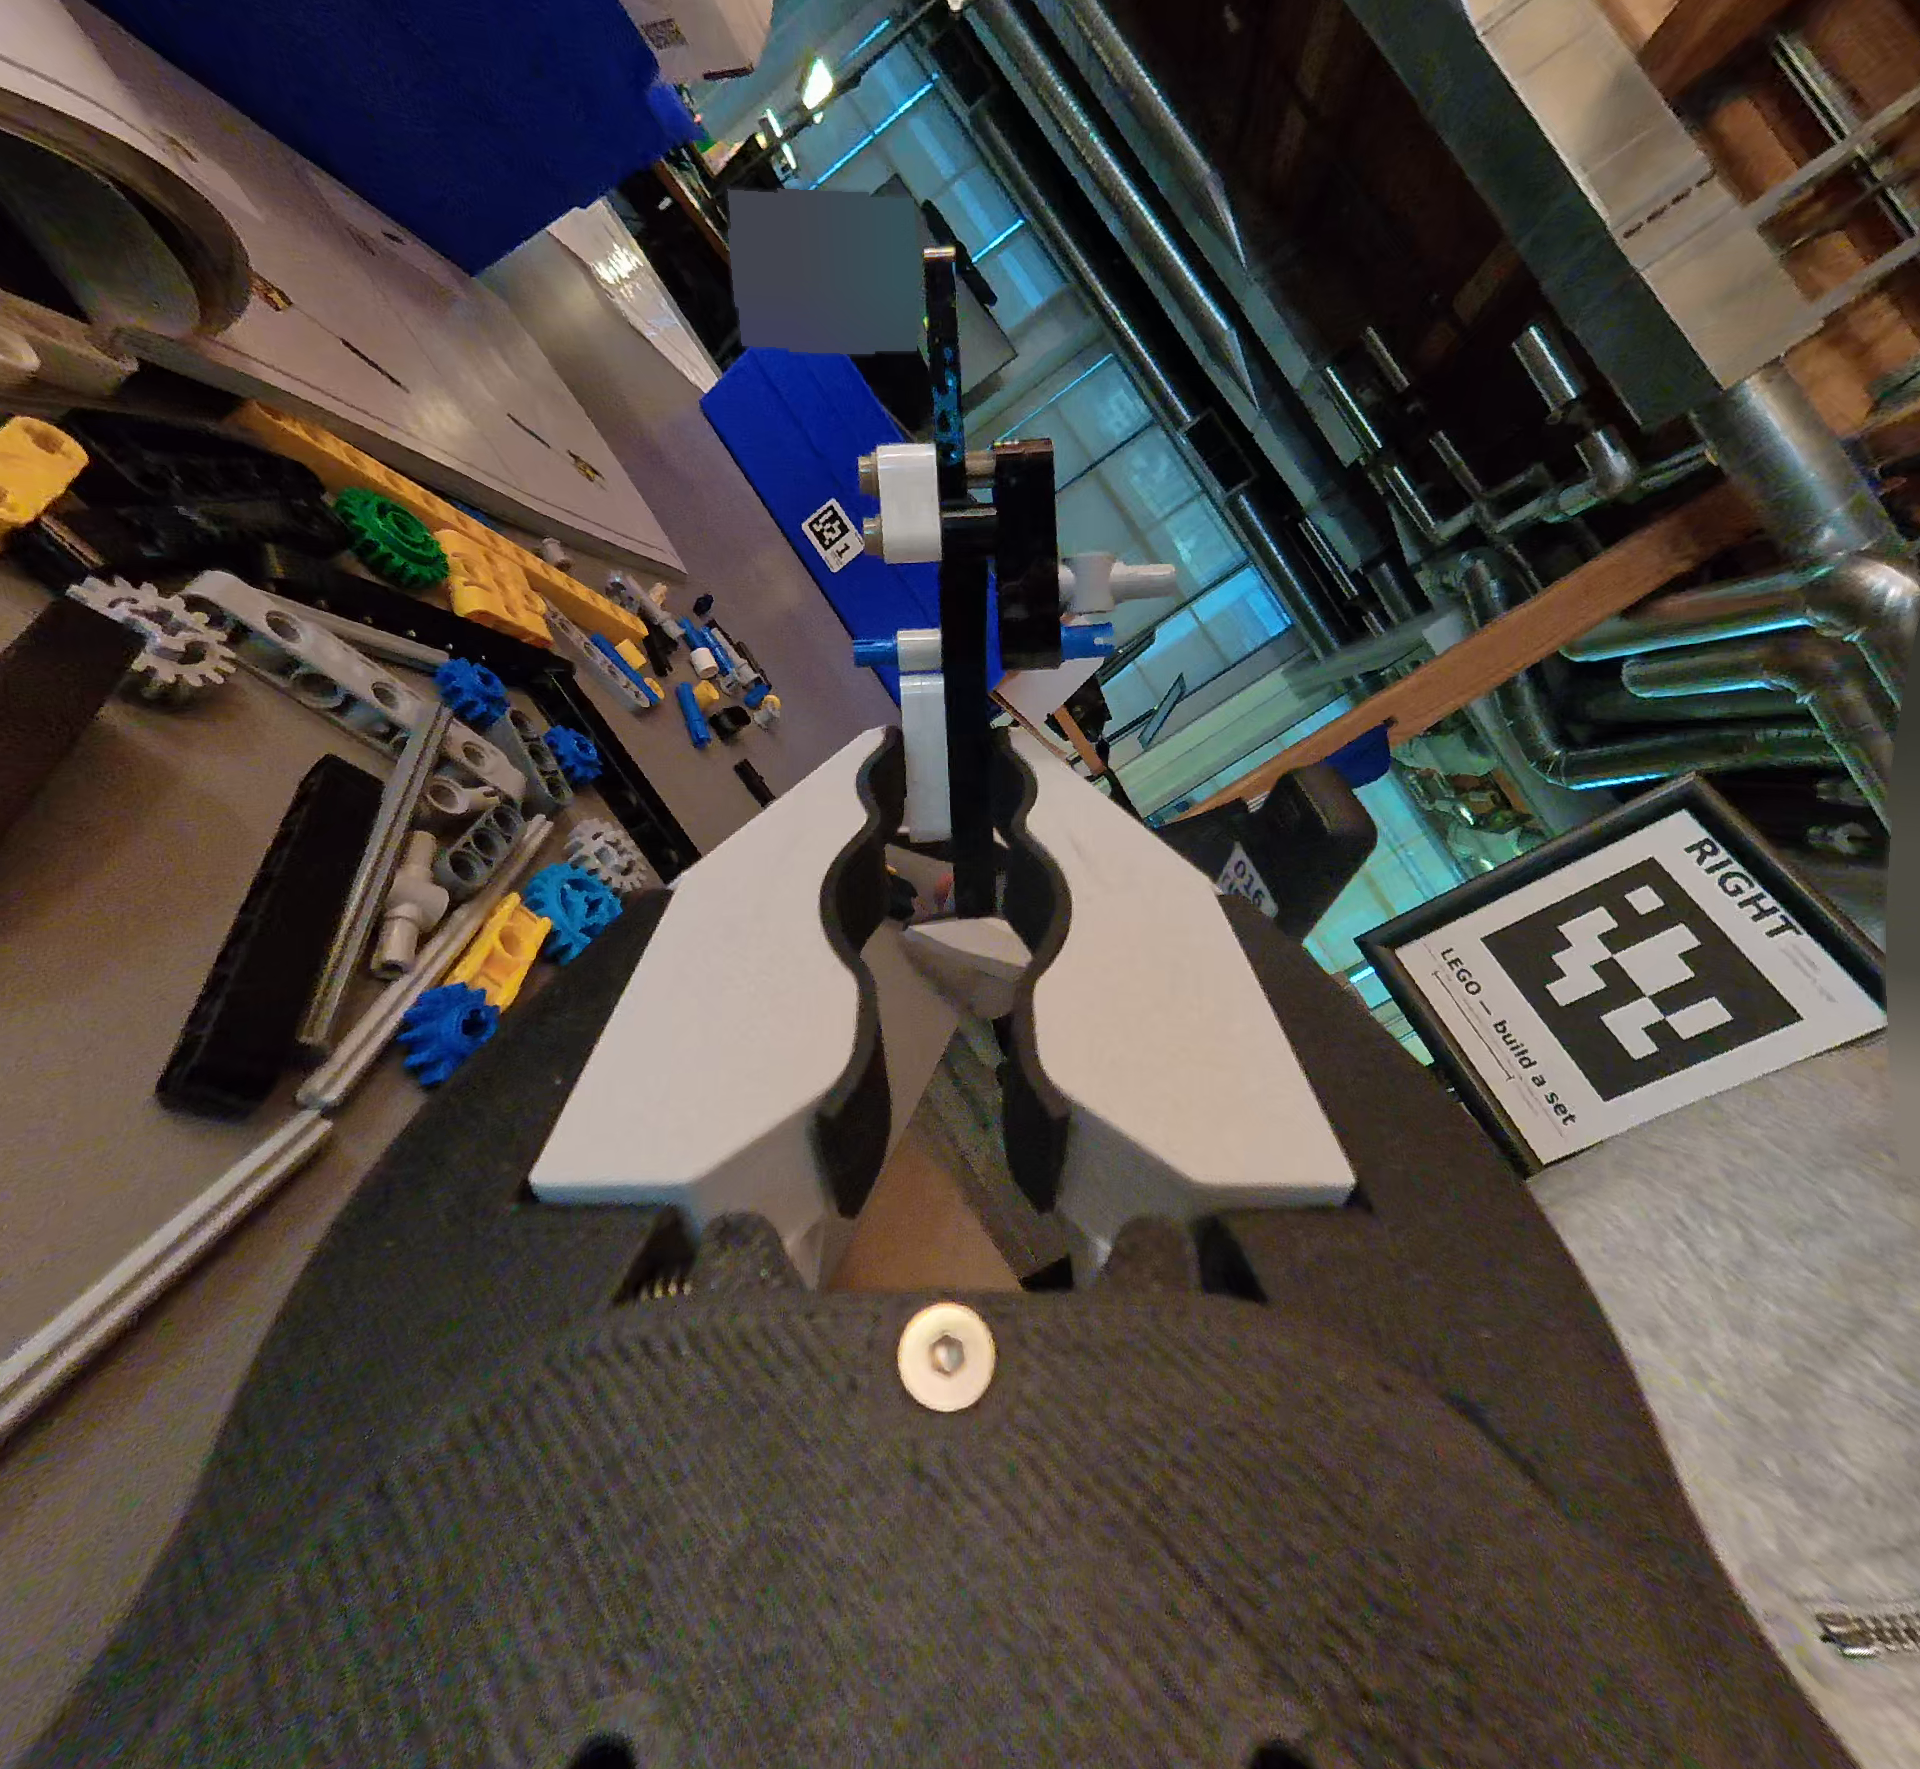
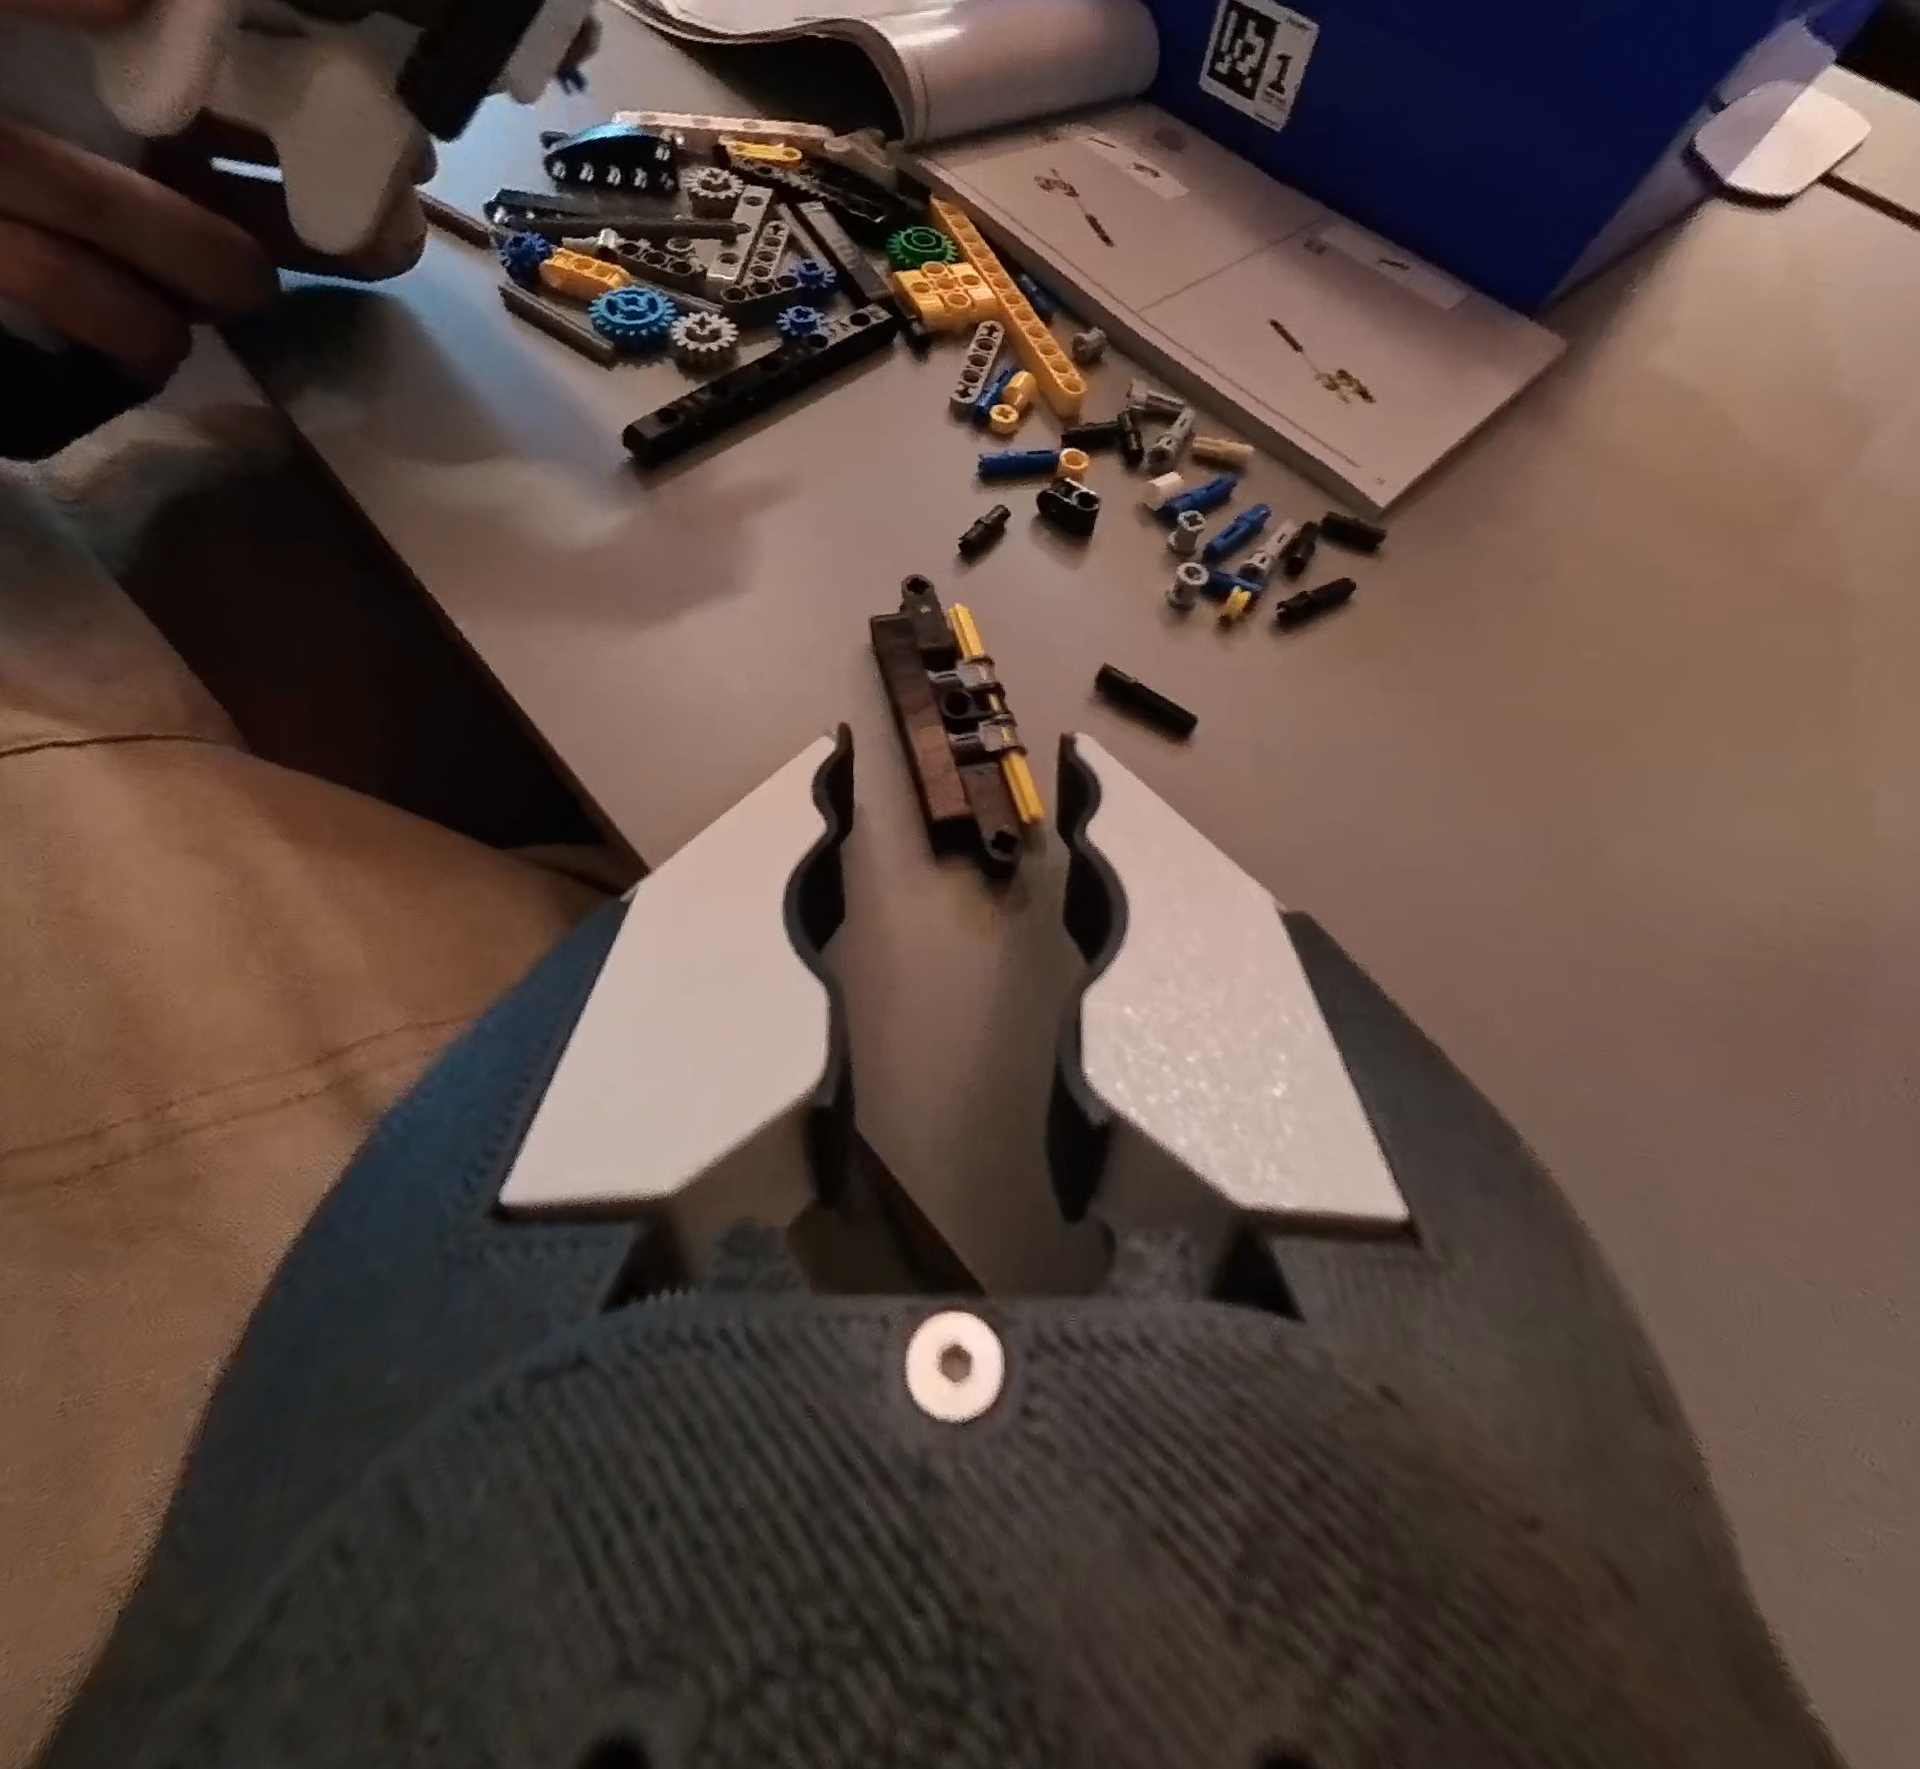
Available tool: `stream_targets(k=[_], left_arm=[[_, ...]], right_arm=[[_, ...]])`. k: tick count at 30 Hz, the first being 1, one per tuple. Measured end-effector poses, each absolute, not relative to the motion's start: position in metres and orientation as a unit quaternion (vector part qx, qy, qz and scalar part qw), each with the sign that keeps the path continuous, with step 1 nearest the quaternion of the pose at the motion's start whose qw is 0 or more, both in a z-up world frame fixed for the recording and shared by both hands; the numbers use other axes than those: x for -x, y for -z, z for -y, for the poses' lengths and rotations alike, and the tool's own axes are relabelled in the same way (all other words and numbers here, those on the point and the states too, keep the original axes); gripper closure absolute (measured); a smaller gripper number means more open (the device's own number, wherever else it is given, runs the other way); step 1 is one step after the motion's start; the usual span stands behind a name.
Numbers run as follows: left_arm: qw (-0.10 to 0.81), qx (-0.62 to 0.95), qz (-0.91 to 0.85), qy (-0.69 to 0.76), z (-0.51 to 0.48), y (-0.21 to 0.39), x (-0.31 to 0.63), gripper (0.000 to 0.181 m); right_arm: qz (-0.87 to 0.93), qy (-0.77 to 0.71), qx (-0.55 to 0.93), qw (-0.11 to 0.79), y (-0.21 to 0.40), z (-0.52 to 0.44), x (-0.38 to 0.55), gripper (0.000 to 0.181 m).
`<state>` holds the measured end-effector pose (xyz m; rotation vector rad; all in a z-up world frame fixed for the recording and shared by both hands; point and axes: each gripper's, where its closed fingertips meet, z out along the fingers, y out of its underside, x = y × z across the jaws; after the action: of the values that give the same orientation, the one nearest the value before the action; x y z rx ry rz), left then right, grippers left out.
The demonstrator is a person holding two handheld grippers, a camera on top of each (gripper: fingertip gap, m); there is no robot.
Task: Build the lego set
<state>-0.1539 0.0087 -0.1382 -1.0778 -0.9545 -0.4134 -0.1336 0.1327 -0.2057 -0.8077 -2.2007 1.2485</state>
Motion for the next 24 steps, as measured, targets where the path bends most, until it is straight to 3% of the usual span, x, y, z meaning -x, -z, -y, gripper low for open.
stream_targets(k=[8, 13, 24], left_arm=[[0.729, 0.506, 0.427, 0.176, -0.013, 0.14, 0.151, 0.167], [0.727, 0.51, 0.424, 0.177, -0.015, 0.14, 0.149, 0.167], [0.715, 0.549, 0.411, 0.136, -0.02, 0.145, 0.147, 0.167]], right_arm=[[0.839, -0.385, 0.313, 0.224, 0.213, -0.132, 0.134, 0.14], [0.831, -0.41, 0.338, 0.164, 0.215, -0.13, 0.132, 0.158], [0.815, -0.418, 0.379, 0.131, 0.207, -0.117, 0.127, 0.16]])
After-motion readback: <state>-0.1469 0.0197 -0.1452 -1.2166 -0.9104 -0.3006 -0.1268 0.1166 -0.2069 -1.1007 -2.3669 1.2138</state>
